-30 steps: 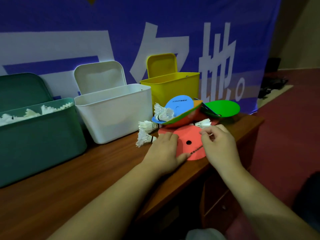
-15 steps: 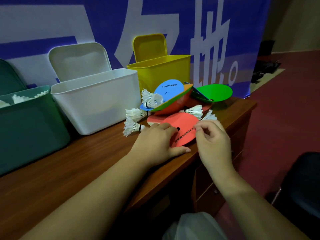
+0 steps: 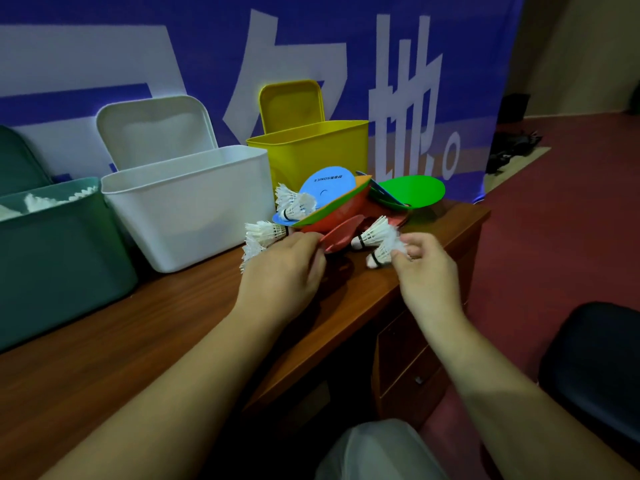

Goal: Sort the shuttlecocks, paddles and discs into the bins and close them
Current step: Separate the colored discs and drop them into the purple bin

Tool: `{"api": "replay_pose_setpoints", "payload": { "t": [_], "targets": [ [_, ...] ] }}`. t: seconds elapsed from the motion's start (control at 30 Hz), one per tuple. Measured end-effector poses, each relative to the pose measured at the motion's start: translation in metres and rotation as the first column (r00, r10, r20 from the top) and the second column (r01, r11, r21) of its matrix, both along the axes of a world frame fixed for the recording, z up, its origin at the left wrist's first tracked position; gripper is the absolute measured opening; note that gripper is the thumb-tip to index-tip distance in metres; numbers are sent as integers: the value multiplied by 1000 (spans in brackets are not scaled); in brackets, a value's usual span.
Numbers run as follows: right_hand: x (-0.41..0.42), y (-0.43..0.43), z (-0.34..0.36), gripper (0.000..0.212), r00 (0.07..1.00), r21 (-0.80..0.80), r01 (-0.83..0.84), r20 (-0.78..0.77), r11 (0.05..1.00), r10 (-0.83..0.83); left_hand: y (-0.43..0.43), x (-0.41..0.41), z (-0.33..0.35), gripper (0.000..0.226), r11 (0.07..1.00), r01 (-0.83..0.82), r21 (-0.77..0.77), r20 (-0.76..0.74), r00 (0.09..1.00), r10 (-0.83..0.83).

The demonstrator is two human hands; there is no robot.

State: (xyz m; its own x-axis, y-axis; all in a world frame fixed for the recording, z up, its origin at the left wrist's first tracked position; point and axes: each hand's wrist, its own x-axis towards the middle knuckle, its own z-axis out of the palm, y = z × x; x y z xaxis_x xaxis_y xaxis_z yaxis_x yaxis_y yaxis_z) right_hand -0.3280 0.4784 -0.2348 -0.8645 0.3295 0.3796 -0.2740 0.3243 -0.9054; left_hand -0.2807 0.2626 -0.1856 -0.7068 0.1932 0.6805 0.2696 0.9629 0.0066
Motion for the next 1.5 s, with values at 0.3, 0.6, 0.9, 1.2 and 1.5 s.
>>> {"api": "replay_pose_setpoints", "payload": {
  "t": [0.3,0.6,0.9,1.2,1.5],
  "targets": [
    [29,-48,30,7,960,0,-243,-144,970,241,-41,38,35,20,992,-71,106,-91,993,81],
    [59,-164,62,5,844,31,-502,-198,864,498,-149,109,44,17,959,-106,261,-68,989,128],
    [90,-257,54,8,743,36,-643,-212,765,635,-240,184,36,14,816,-199,543,-103,948,300],
    [94,-334,95,7,669,169,-670,-285,723,686,-307,223,57,14,761,-283,585,-217,849,482],
    [87,-428,145,5,621,168,-668,-412,725,667,-333,222,5,12,502,-231,834,-144,786,601]
  ]
}}
